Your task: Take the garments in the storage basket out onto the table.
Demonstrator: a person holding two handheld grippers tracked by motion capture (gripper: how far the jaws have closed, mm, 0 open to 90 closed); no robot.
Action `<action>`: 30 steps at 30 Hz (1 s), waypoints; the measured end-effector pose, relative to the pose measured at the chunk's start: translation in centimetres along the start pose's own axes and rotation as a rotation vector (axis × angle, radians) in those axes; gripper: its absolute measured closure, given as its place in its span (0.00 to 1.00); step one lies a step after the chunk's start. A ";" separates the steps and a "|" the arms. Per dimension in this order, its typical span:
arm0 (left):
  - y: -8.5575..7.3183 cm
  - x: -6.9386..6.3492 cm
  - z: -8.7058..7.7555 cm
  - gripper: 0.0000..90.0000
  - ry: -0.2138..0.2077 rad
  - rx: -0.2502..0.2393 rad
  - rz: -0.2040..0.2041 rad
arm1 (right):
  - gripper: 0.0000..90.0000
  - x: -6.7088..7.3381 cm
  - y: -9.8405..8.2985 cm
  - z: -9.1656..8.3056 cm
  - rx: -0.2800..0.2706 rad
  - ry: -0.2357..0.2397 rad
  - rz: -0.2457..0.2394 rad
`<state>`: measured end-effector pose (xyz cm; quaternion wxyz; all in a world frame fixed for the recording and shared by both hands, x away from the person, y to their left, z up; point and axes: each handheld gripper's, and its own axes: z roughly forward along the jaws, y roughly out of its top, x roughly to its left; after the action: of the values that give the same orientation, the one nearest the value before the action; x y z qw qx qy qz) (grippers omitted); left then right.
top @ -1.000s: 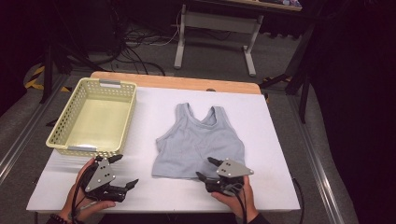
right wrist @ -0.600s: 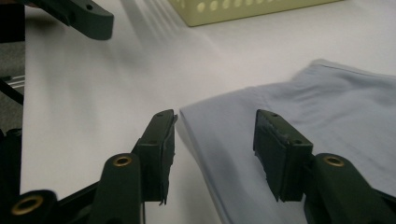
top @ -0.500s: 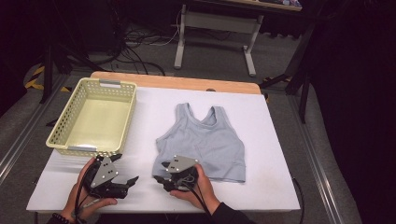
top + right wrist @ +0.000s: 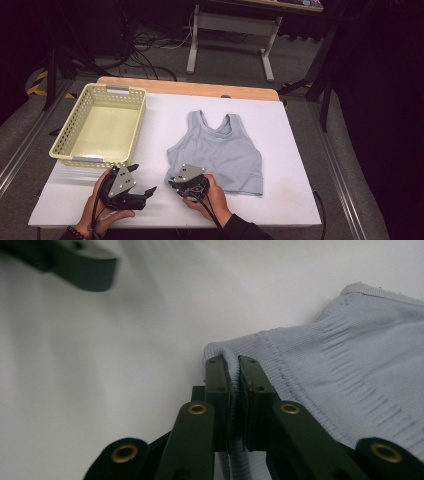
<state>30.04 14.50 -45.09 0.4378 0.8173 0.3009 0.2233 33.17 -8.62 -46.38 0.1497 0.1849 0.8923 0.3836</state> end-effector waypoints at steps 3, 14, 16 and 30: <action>1.0 -0.2 1.1 0.17 -0.001 -0.003 -0.044 | 0.94 0.2 -0.3 -0.8 -0.021 0.026 0.021; 3.6 -0.1 8.1 0.24 0.028 0.120 -0.117 | 0.94 1.6 -1.3 -1.3 -0.023 0.005 -0.035; 3.7 0.2 8.4 0.28 0.022 0.123 -0.124 | 0.94 1.7 -1.4 -1.3 -0.025 0.002 -0.035; 3.7 1.3 9.9 0.63 -0.011 0.189 -0.191 | 0.93 2.0 -1.5 -1.2 -0.029 -0.015 -0.046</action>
<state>38.28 8.07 -46.95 0.3799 0.8236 0.3947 0.1469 30.59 -9.42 -46.93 0.1680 0.1650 0.8896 0.3914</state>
